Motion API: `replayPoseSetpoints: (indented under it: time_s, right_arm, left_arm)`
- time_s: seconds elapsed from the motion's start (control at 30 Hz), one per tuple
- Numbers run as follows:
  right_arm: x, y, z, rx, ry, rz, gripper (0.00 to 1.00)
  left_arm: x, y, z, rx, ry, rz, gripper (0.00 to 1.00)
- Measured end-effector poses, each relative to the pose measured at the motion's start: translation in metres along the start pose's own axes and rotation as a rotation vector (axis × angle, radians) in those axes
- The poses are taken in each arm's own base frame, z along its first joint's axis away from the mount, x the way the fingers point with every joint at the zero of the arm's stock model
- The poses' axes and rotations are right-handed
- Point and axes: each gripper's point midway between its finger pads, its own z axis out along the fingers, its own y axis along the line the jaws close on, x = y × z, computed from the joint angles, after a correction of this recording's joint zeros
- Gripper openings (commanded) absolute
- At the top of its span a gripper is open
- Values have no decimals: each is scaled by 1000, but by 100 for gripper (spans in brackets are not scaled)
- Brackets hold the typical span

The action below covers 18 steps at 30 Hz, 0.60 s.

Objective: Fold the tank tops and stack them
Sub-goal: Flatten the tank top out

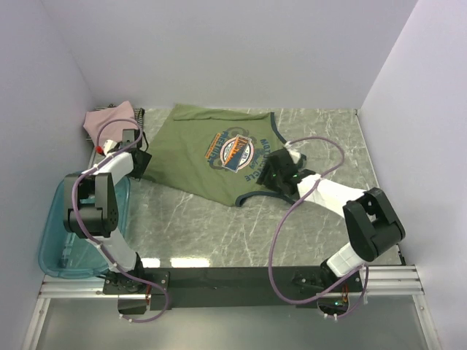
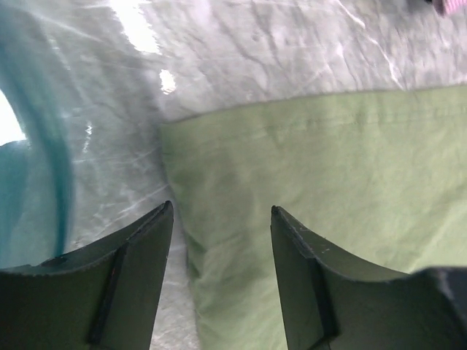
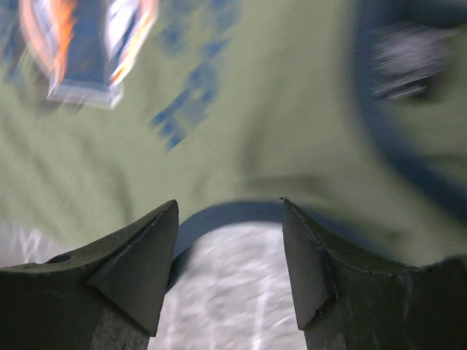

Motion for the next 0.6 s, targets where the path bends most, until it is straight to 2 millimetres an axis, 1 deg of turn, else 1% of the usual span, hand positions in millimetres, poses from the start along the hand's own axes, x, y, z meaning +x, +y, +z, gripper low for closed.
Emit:
replayPoseSetpoints:
  time_s: [0.07, 0.13, 0.23, 0.3, 0.4, 0.5, 0.6]
  right_arm:
    - [-15, -21, 2, 42, -21, 49, 66]
    - [-38, -39, 3, 80, -62, 103, 66]
    - [-65, -65, 4, 130, -109, 170, 66]
    - [-74, -75, 4, 147, -124, 193, 66]
    - [-81, -83, 8, 169, -126, 211, 66]
    - [-90, -88, 16, 193, -122, 226, 65]
    - [-107, -93, 24, 207, -135, 255, 63]
  left_arm:
    - [4, -3, 1, 14, 11, 14, 62]
    - [12, -6, 1, 21, 23, 33, 62]
    - [32, -6, 2, 11, 49, 71, 66]
    - [45, -1, 4, -19, 65, 93, 70]
    - [51, -7, 1, -33, 55, 91, 71]
    - [55, -7, 1, -45, 43, 92, 69]
    - [56, -6, 1, -48, 42, 83, 68]
